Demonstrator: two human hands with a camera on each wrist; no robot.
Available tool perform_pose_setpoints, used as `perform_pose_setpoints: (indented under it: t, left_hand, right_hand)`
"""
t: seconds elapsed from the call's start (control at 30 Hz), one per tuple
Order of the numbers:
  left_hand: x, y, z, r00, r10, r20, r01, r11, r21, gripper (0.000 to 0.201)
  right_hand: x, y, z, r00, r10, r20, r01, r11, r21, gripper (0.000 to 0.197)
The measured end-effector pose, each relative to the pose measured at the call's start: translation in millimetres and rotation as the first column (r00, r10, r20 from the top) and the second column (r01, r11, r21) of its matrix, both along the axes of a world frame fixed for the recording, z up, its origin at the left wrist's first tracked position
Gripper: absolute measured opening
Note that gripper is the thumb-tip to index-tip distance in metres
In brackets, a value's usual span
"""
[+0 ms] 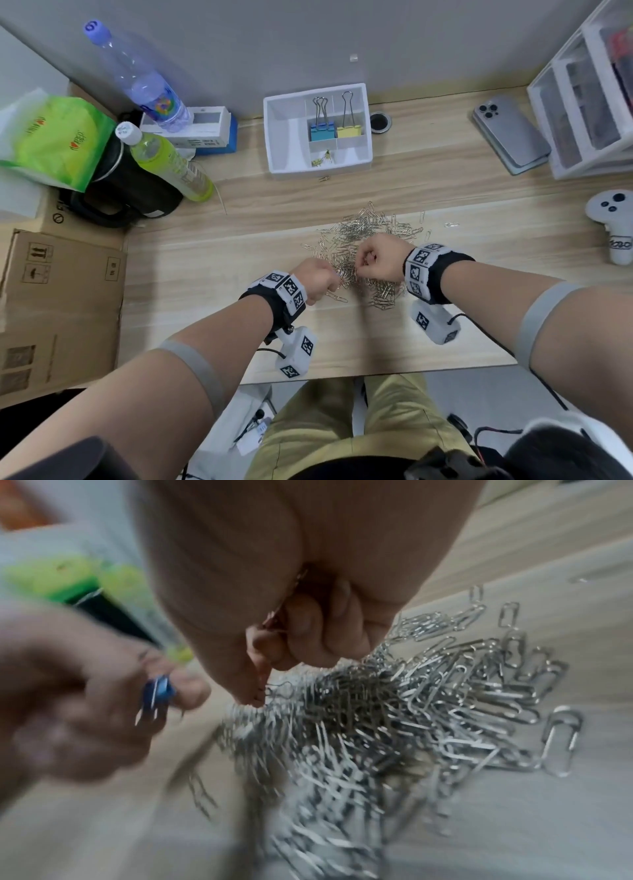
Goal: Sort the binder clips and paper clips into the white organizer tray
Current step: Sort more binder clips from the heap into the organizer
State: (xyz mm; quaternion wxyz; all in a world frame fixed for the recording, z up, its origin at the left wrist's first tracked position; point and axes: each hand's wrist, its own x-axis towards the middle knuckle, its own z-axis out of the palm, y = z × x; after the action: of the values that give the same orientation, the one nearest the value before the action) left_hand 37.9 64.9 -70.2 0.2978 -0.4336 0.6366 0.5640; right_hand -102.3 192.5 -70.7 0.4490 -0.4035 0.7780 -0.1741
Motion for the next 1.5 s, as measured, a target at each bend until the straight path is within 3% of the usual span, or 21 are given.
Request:
perform_pose_setpoints:
  t: [0.07,0.13,0.2,0.27,0.33,0.53,0.63,0.77,0.83,0.93,1.0,1.07,1.17,1.23,1.37,1.5]
  left_hand:
    - [-1,-3,4,1.0,0.009,0.0,-0.009,1.0,0.015,0.018]
    - [-3,-7,8,1.0,0.006,-0.002,-0.006,1.0,0.016,0.017]
    - [-6,-10,12,1.0,0.006,-0.015,-0.006,1.0,0.019,0.019]
    - [-10,-14,15,1.0,0.001,-0.027,0.0,1.0,0.015,0.021]
    - [-15,-18,20,0.999,-0.006,-0.035,0.006,1.0,0.007,0.019]
    - [-36,-36,36,0.999,-0.022,-0.044,0.021,0.999,-0.025,0.021]
    - [-51,-48,43,0.997,-0.062,-0.047,0.059,0.997,-0.058,0.02]
    - [-69,-70,51,0.996,0.013,-0.083,-0.022,0.993,-0.118,0.022]
    - [-79,-84,55,0.989,0.06,-0.133,-0.08,0.984,-0.159,0.024]
    - [-98,-111,66,0.979,0.103,-0.173,-0.142,0.964,-0.225,0.024]
    - [-110,-131,70,0.978,0.099,-0.182,-0.146,0.952,-0.269,0.03]
    - [-122,-148,72,0.977,0.093,-0.191,-0.151,0.937,-0.316,0.022]
    - [-137,-168,72,0.975,0.074,-0.211,-0.153,0.907,-0.391,0.009]
    - [-150,-181,71,0.963,0.114,-0.244,-0.209,0.887,-0.412,0.008]
    - [-177,-197,69,0.948,0.191,-0.254,-0.286,0.861,-0.42,0.011]
    - [-206,-205,67,0.945,0.2,-0.26,-0.296,0.862,-0.412,0.014]
  right_hand:
    - [-9,-3,1,0.961,-0.239,0.136,0.237,0.971,0.032,0.007]
    - [-18,-8,2,0.868,-0.407,0.284,0.38,0.913,0.144,0.019]
    - [-24,-14,3,0.687,-0.559,0.464,0.512,0.826,0.236,0.019]
    - [-27,-17,5,0.513,-0.667,0.541,0.629,0.721,0.292,0.019]
    - [-26,-18,10,0.423,-0.709,0.564,0.679,0.66,0.32,0.018]
    - [-40,-34,30,0.424,-0.758,0.496,0.761,0.595,0.259,0.02]
    - [-53,-46,37,0.393,-0.753,0.528,0.775,0.58,0.252,0.013]
    - [-79,-72,44,0.368,-0.759,0.537,0.816,0.54,0.204,0.01]
    - [-89,-88,51,0.369,-0.757,0.54,0.827,0.533,0.181,0.002]
    - [-107,-113,51,0.384,-0.765,0.518,0.844,0.518,0.138,0.01]
    - [-118,-127,47,0.547,-0.761,0.348,0.798,0.599,0.056,0.011]
    - [-124,-137,44,0.728,-0.68,0.089,0.684,0.729,-0.026,0.013]
    - [-127,-149,43,0.834,-0.537,-0.125,0.534,0.844,-0.058,0.013]
    - [-131,-158,41,0.886,-0.419,-0.198,0.428,0.904,0.005,0.017]
    - [-130,-168,39,0.934,-0.22,-0.28,0.266,0.954,0.138,0.023]
    - [-127,-175,31,0.926,-0.2,-0.32,0.256,0.956,0.143,0.014]
